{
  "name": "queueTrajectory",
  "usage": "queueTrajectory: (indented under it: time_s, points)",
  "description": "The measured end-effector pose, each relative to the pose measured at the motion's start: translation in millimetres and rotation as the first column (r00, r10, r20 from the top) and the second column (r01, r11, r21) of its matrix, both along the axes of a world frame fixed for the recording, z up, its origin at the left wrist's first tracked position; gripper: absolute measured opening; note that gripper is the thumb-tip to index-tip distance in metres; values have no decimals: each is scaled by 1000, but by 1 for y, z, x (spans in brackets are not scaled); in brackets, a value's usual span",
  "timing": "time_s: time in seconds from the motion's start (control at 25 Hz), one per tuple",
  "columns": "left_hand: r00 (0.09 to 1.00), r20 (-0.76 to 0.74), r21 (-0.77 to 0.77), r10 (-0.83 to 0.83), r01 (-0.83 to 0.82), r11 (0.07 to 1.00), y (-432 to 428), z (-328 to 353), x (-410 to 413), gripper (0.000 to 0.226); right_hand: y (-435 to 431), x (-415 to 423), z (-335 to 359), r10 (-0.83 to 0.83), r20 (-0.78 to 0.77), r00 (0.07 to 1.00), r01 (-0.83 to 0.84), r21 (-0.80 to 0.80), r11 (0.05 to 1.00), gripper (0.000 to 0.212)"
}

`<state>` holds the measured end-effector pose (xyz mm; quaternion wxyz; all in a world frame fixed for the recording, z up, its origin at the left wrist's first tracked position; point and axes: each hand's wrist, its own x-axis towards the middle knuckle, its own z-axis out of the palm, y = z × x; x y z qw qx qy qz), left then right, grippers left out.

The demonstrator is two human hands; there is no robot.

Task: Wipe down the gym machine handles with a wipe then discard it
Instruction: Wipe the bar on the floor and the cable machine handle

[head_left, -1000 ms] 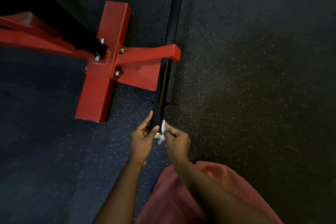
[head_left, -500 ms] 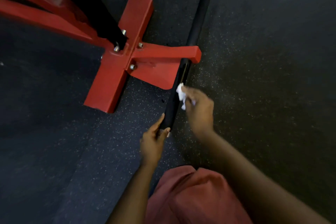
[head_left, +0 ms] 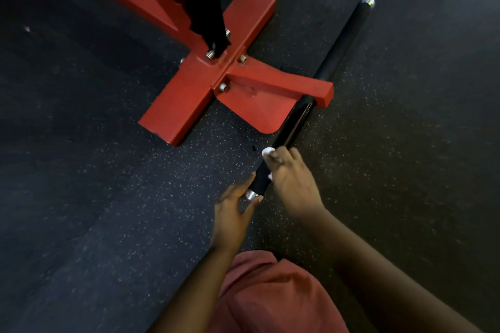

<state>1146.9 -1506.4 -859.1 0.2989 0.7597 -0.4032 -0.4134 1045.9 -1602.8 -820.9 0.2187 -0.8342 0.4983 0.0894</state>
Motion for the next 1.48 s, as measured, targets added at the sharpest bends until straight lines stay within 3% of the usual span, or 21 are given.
queueTrajectory:
  time_s: [0.12, 0.24, 0.28, 0.4, 0.48, 0.72, 0.84, 1.0, 1.12, 1.2, 1.32, 1.4, 1.48]
  points:
    - [997, -8, 45, 70, -70, 997, 6, 0, -4, 42, 27, 5, 8, 120, 48, 992, -125, 105, 987, 38]
    - [994, -15, 44, 108, -107, 993, 7, 4, -6, 40, 15, -2, 15, 282, 110, 953, -292, 87, 953, 37]
    - [992, -26, 33, 121, -120, 992, 6, 4, -6, 41, -1, -5, 17, 263, 105, 959, -272, 78, 959, 35]
    - [989, -49, 26, 139, -138, 990, 6, 5, -7, 45, -72, -16, 11, -27, 56, 998, 28, -11, 1000, 29]
    - [990, -32, 22, 138, -137, 990, 8, 4, -7, 45, -95, -13, 2, -98, -56, 994, 94, -71, 993, 30]
    - [991, -31, 42, 127, -125, 991, 8, -1, -4, 43, -31, 22, -2, 5, -56, 998, -3, 31, 1000, 28]
    - [992, -6, 53, 126, -125, 991, 11, -2, -5, 38, -1, 21, 8, 172, -111, 979, -165, 68, 984, 27]
    - [972, -102, 93, 211, -202, 975, 16, -1, -4, 38, 27, 8, 6, 191, 120, 974, -203, 101, 974, 34]
    - [961, -150, 74, 234, -226, 971, 17, 1, -4, 40, -1, -6, -10, -89, 303, 949, 80, 44, 996, 32]
    - [957, -180, 80, 226, -214, 973, 17, 1, -4, 41, -10, -11, -19, -146, 288, 946, 164, -37, 986, 36]
    - [966, -164, 104, 198, -183, 978, 16, 3, -2, 38, 26, -2, -25, -99, 191, 976, 116, -75, 990, 41]
    - [973, -155, 129, 171, -151, 980, 14, 4, -1, 34, 59, 4, -29, -122, 273, 954, 150, -86, 985, 38]
    - [964, -194, 170, 181, -148, 974, 11, 7, 1, 33, 76, 7, -30, -201, 440, 875, 233, -19, 972, 35]
